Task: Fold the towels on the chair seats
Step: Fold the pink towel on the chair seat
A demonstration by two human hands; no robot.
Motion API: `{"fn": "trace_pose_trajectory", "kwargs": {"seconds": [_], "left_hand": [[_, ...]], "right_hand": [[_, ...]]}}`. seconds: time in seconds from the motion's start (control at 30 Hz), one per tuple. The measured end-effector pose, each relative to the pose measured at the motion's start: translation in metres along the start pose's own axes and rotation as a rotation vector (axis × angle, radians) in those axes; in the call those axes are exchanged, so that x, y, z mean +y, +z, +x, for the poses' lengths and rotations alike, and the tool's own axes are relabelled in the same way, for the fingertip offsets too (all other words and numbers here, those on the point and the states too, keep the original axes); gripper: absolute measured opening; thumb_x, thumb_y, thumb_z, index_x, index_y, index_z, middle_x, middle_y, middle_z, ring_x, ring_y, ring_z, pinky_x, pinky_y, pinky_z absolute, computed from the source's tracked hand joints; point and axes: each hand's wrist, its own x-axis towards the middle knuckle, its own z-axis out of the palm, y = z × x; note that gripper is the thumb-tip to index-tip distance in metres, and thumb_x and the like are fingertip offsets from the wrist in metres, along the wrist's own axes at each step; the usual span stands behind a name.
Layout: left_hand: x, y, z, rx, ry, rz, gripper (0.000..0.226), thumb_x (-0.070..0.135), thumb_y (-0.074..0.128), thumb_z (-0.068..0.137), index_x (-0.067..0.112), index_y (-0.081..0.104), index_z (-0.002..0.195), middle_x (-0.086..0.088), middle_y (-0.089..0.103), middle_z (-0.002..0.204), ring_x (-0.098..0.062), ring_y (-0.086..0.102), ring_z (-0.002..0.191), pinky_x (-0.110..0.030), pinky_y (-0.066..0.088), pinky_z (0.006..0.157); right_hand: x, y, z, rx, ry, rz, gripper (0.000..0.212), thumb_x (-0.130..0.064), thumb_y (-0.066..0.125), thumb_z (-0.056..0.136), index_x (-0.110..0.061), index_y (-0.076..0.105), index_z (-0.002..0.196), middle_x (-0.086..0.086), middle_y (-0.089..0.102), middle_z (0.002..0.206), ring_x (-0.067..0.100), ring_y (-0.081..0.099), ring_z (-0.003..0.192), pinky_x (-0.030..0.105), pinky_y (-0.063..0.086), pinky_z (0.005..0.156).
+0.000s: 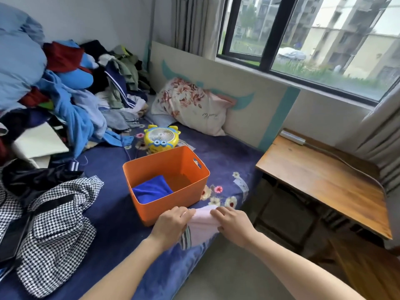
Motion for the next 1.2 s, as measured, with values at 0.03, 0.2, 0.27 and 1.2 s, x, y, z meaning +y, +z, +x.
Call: {"fn": "trace_pose_trajectory", "kwargs": {"seconds": [0.03,0.2,0.27,1.2], "left_hand": [[-0.002,0.003,0.005,-0.008,-0.004,-0.007,0.038,0.015,0.041,0.072,0.024,0.048,0.107,0.007,0.063,0.072,-0.014,0.059,0.057,-0.022,0.046,0.043],[-0.024,0.02,0.037,-0.011,-0.027,0.007,0.041,0.014,0.04,0.07,0.022,0.048,0.109,0.005,0.064,0.073,-0.015,0.06,0.058,-0.023,0.048,0.045],[-0.03,0.028,0.052,-0.015,-0.044,0.02,0.04,0.014,0.039,0.071,0.022,0.048,0.109,0.005,0.065,0.073,-0.015,0.062,0.059,-0.023,0.049,0.046],[-0.111,0.1,0.196,-0.168,-0.405,0.302,0.075,0.002,0.081,0.042,0.021,0.047,0.106,0.002,0.065,0.075,-0.018,0.062,0.06,-0.025,0.05,0.044]], "right_hand": [[0.005,0.001,0.004,0.005,-0.007,0.002,0.065,-0.026,0.083,0.033,-0.023,0.044,0.084,-0.008,0.065,0.071,0.011,0.061,0.056,0.015,0.04,0.039],[0.04,0.017,0.039,0.009,-0.051,-0.042,0.06,-0.033,0.088,0.03,-0.025,0.059,0.082,-0.009,0.068,0.075,0.008,0.063,0.057,0.016,0.042,0.039],[0.056,0.025,0.052,0.017,-0.066,-0.033,0.054,-0.031,0.089,0.031,-0.025,0.064,0.079,-0.009,0.068,0.074,0.009,0.063,0.057,0.017,0.043,0.037],[0.221,0.134,0.233,-0.12,-0.368,0.239,0.036,-0.029,0.062,0.042,-0.023,0.059,0.078,-0.011,0.059,0.063,0.011,0.057,0.05,0.017,0.023,0.032]]}}
